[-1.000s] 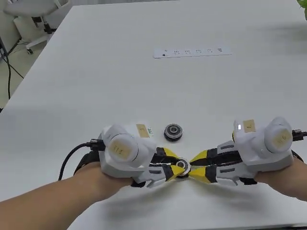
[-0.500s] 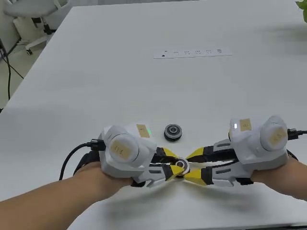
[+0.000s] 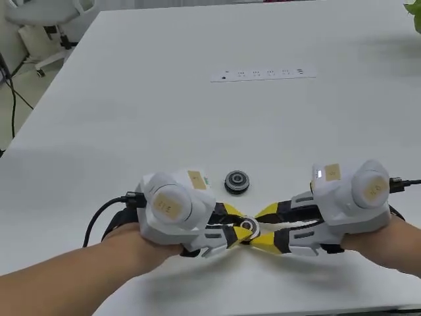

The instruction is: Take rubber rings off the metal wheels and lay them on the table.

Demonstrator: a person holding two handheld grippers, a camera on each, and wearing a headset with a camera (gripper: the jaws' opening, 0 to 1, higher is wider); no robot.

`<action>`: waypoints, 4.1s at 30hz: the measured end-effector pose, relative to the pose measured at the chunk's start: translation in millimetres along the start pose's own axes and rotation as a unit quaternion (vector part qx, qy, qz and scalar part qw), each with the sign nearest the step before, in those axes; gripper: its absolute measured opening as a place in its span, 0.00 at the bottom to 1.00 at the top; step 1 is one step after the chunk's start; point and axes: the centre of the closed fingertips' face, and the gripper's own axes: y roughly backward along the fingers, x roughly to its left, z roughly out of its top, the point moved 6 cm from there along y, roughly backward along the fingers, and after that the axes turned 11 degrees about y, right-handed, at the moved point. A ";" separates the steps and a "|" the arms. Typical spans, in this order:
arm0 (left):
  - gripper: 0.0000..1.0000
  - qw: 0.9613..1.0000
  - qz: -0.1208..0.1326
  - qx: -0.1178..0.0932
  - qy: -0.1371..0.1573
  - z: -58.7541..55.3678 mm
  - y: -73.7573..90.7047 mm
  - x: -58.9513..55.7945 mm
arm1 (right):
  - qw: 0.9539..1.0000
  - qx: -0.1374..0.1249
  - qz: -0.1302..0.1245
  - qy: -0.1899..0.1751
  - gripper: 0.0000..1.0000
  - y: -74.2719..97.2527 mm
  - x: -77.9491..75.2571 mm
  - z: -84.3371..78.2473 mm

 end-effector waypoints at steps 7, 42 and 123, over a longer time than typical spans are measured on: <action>0.12 1.000 0.001 0.000 0.001 -0.2 0.1 0.1 | 1.000 0.010 0.000 -0.005 0.16 2.5 -1.1 -2.9; 0.12 1.000 0.001 0.004 -0.013 -0.5 0.3 -1.0 | 0.994 0.007 -0.009 -0.112 0.00 11.2 -7.0 -5.4; 0.22 1.000 0.003 -0.010 0.026 1.9 24.3 10.8 | 0.979 -0.078 -0.006 -0.189 0.00 19.3 -13.6 23.2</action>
